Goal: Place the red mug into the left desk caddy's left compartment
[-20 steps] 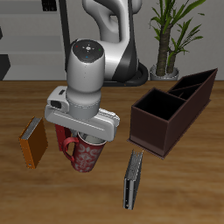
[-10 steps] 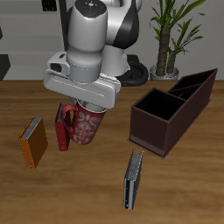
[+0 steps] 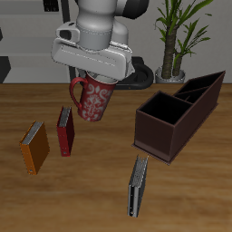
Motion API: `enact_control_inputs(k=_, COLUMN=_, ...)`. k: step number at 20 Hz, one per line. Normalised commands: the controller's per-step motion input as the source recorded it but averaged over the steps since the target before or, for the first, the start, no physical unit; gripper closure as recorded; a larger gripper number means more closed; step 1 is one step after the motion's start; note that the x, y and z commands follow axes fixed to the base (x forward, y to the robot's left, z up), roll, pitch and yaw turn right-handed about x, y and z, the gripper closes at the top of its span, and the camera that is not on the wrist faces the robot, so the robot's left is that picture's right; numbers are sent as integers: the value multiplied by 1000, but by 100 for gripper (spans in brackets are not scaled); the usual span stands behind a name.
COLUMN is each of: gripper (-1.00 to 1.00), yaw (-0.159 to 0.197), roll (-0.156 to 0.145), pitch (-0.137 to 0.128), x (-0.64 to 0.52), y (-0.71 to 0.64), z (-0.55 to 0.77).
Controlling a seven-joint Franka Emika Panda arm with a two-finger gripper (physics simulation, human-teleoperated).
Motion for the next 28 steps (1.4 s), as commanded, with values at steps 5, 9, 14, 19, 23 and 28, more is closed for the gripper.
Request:
enact_control_inputs(k=5, gripper=100, yaw=-9, roll=-7, pitch=2, x=-363, y=104, z=342)
enact_control_inputs(k=9, gripper=100, yaw=-63, roll=-16, pitch=-39, x=-381, y=68, z=395)
enact_control_inputs(k=14, gripper=100, yaw=-22, roll=-13, pitch=-1, x=-245, y=66, z=225)
enact_control_inputs(k=19, gripper=100, yaw=-5, roll=-40, pitch=-1, x=-274, y=97, z=146)
enact_control_inputs(k=23, gripper=100, yaw=-26, roll=-23, pitch=22, x=-175, y=95, z=51)
enact_control_inputs(k=28, gripper=100, yaw=-40, roll=-23, pitch=1, x=-188, y=73, z=72)
